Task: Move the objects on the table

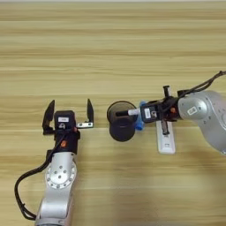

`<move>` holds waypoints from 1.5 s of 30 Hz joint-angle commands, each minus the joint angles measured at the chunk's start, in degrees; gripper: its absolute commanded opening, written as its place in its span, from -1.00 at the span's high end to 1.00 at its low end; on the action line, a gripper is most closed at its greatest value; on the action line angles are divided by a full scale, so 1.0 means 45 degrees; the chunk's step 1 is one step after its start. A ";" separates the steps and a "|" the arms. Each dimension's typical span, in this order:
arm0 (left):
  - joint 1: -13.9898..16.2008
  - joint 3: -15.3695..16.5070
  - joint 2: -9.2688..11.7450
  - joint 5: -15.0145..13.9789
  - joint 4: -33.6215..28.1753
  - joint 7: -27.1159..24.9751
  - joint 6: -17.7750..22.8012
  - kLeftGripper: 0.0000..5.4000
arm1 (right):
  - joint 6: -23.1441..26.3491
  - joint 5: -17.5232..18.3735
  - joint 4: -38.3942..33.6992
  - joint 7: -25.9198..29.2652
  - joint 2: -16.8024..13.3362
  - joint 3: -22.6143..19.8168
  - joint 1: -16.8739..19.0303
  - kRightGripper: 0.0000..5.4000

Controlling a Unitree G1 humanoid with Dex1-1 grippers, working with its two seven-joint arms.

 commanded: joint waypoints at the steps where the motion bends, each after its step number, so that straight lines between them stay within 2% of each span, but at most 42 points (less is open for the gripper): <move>1: 0.0052 -0.0118 -0.0110 0.0127 -0.0173 0.0121 0.0283 -1.00 | -0.0576 -0.0375 0.0286 0.0001 -0.0158 -0.0030 -0.0378 0.72; 10: 0.0023 -0.0233 -0.0212 0.0209 -0.0107 0.0241 0.0286 -1.00 | -0.1383 -0.0864 0.0525 -0.0112 -0.0011 -0.0087 -0.0345 0.72; 26: 0.0043 -0.0341 -0.0288 0.0266 -0.0163 0.0391 0.0343 -1.00 | -0.1732 -0.0973 0.0653 -0.0038 0.0042 -0.0138 -0.0173 0.72; 45: -0.0066 -0.0362 -0.0241 0.0226 -0.0067 0.0450 0.0384 -1.00 | -0.2734 -0.1603 0.1099 -0.0494 0.0183 0.0021 0.0161 0.72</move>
